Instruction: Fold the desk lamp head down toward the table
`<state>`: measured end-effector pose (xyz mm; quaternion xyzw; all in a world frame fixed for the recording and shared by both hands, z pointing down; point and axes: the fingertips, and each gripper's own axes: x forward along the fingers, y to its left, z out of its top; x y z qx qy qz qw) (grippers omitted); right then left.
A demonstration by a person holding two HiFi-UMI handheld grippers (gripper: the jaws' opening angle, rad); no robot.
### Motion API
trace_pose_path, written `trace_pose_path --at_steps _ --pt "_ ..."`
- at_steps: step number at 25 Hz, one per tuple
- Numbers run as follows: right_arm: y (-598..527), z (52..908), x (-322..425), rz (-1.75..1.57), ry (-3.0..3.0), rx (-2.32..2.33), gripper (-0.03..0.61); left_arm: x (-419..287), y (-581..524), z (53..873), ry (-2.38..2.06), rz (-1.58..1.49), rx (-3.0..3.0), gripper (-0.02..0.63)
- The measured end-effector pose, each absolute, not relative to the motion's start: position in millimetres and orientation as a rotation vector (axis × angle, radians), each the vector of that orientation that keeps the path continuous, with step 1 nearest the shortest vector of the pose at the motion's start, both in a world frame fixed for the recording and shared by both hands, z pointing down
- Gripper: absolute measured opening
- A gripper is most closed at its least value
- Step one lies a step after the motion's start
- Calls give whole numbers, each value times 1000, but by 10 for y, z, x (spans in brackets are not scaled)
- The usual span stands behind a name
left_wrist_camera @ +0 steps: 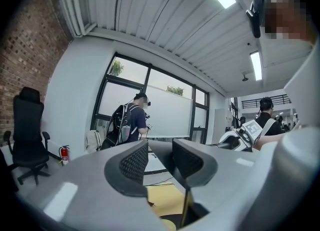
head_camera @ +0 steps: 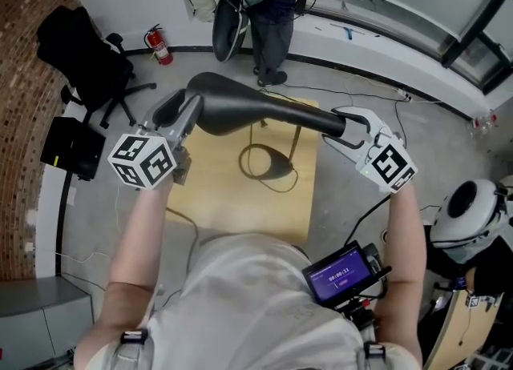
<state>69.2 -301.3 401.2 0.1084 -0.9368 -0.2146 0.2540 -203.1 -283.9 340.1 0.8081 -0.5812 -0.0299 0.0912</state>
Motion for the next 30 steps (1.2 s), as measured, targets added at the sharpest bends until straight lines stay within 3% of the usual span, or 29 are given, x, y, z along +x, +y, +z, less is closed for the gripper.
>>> trace_pose_path --at_steps 30 --pt "-2933 3748 714 -682 -2332 173 232 -1980 -2908 4250 -1481 -256 2290 155"
